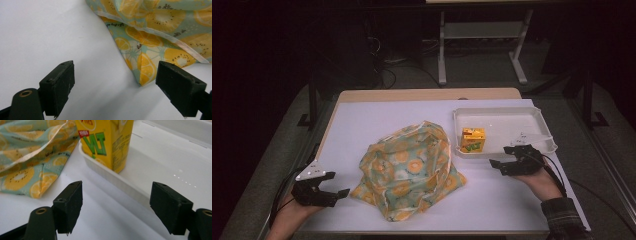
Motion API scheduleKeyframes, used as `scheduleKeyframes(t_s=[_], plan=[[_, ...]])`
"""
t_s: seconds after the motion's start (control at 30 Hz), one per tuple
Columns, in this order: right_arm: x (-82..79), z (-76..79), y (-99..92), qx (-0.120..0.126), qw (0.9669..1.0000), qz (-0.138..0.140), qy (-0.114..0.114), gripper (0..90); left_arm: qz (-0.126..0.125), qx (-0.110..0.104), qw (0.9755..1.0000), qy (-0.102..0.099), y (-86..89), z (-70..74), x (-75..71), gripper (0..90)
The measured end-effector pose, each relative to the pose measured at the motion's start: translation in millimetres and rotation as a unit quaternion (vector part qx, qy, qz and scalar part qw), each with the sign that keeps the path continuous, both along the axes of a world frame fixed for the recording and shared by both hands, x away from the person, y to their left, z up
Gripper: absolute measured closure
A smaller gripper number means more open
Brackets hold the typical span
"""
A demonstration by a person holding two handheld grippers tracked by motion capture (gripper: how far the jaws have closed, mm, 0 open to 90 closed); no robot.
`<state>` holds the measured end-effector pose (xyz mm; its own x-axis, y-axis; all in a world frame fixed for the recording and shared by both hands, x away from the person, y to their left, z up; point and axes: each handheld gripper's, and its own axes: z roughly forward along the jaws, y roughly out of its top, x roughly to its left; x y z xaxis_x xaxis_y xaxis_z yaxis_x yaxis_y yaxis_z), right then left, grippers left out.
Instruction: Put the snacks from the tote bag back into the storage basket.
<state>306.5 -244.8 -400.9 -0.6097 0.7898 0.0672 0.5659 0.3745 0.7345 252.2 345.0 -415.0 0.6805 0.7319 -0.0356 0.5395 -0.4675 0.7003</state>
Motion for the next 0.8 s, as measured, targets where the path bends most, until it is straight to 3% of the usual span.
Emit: scheduleKeyframes(t_s=[0.33,0.8], plan=[[-27.1,-10.1,-2.1,-0.026,0.9997,-0.001,0.002,22.0,-0.009,0.001,1.0000,0.001,-3.2,-1.0,1.7,15.3],[-56.9,-20.1,-8.2,-0.027,0.9995,-0.011,0.012,17.7,-0.017,0.006,0.9998,0.006,-4.5,-2.5,1.8,15.4]])
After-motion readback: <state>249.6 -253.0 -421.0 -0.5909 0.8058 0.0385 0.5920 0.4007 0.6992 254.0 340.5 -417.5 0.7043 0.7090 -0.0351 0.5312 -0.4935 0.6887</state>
